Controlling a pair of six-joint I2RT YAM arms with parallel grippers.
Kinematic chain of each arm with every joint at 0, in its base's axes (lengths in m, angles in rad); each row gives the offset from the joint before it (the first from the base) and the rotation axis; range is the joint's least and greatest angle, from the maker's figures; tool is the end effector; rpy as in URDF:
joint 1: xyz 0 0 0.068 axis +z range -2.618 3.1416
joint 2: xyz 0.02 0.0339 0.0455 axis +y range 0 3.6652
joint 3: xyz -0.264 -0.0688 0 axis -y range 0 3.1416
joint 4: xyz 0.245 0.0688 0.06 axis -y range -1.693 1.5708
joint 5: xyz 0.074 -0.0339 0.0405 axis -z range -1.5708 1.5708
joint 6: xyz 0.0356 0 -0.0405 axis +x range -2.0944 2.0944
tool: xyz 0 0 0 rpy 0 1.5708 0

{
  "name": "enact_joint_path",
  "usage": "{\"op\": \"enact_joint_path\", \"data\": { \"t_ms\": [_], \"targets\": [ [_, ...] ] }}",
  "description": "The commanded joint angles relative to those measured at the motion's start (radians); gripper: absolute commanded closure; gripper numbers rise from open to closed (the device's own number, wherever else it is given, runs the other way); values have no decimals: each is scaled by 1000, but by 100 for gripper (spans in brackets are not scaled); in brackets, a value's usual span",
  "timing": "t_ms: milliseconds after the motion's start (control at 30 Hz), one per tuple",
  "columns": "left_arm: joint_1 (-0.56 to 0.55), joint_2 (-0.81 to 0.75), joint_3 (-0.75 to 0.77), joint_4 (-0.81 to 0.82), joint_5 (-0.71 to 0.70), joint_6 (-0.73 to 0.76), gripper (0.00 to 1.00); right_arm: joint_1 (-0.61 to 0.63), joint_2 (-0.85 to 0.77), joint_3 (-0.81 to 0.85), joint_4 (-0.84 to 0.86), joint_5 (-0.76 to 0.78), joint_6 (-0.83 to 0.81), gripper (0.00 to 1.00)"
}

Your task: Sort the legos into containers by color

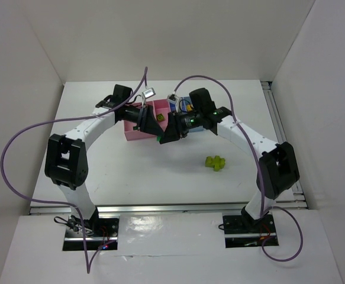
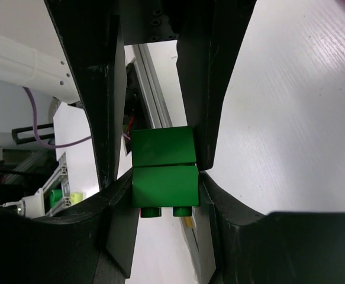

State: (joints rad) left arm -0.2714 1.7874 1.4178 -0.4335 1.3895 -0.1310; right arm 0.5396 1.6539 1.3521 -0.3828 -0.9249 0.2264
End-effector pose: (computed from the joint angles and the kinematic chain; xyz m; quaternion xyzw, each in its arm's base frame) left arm 0.3593 -0.1363 0.2809 0.2891 0.6937 -0.6391 0.1633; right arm 0.3008 0.2133 0.3007 -0.3150 0.7688 0.5172 0.2053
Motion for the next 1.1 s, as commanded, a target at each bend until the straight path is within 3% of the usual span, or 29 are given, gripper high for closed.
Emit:
{"op": "enact_joint_path", "data": {
  "t_ms": [0,100,167,433,600,733,767,833,867,967,1067],
  "targets": [
    [-8,9,44,-2,66,1,73,-3,-3,-2,76,8,10,87],
    [4,9,44,-2,75,1,85,-15,-13,-27,105,-15,31,87],
    [14,9,44,-2,75,1,100,-36,-22,-41,114,-15,41,87],
    [106,0,33,-2,-4,-47,100,-65,-49,-94,124,4,50,87],
    [144,-10,6,78,-67,-130,100,-75,-49,-94,114,35,50,87],
    [178,-19,18,99,-278,-237,100,-75,-49,-76,91,130,50,87],
    [178,-7,38,76,-458,-283,100,-75,-58,-65,66,162,50,87],
    [178,35,110,-17,-663,-333,100,-75,-59,-56,56,280,50,87],
    [178,55,134,-52,-866,-375,100,-75,-59,-56,56,316,69,87],
    [178,148,252,-164,-1062,-410,100,-75,-48,-10,45,429,79,87],
    [169,176,300,-179,-1159,-436,100,-55,3,56,15,514,79,87]
  ]
}}
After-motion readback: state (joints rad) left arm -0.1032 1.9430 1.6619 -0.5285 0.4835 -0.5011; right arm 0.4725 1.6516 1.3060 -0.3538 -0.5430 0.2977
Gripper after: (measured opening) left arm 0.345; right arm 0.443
